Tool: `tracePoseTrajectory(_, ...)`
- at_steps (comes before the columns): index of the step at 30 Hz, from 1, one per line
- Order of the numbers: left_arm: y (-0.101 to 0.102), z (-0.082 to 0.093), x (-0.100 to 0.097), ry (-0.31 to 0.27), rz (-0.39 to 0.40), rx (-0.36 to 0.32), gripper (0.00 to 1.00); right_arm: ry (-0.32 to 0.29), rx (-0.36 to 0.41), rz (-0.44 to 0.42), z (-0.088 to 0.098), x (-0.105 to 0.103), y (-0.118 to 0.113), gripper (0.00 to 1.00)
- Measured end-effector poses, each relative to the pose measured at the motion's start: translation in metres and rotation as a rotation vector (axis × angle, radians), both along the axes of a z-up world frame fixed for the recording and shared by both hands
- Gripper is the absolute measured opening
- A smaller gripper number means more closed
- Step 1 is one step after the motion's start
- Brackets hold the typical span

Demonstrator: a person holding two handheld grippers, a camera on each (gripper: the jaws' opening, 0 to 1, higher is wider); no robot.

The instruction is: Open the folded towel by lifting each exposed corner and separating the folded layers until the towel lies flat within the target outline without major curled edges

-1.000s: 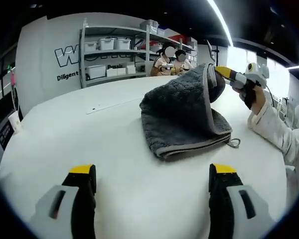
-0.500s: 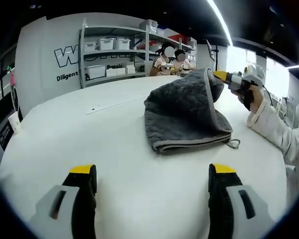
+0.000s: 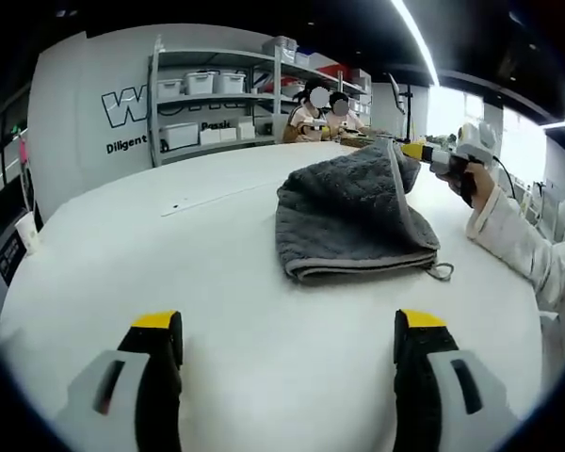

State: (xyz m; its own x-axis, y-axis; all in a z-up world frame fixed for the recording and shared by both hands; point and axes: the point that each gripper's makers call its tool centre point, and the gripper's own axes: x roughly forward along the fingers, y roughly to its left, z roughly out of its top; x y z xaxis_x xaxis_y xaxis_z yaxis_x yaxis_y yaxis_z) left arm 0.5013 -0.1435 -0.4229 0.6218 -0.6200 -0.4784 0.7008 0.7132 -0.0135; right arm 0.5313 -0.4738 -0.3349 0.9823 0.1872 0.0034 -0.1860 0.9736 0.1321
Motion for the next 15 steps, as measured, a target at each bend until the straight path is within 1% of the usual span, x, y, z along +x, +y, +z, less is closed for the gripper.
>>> tracePoseTrajectory(2,0.0,0.0,0.0,0.0,0.0,0.001,0.92,0.011,-0.025,-0.005,-0.003,0.001,0.0,0.0)
tracePoseTrajectory(3,0.0,0.0,0.0,0.0,0.0,0.001,0.92,0.021,-0.055,-0.012,-0.006,0.002,-0.002,0.0)
tracePoseTrajectory(6,0.001,0.0,0.0,0.0,0.001,0.002,0.92,0.041,-0.104,-0.03,-0.012,0.003,-0.005,0.0)
tracePoseTrajectory(12,0.001,0.0,0.0,-0.001,0.003,0.001,0.92,0.082,-0.148,-0.047,-0.025,0.008,-0.011,0.0)
tracePoseTrajectory(15,0.001,0.001,0.0,-0.001,0.003,0.001,0.92,0.101,-0.208,-0.065,-0.032,0.01,-0.016,0.0)
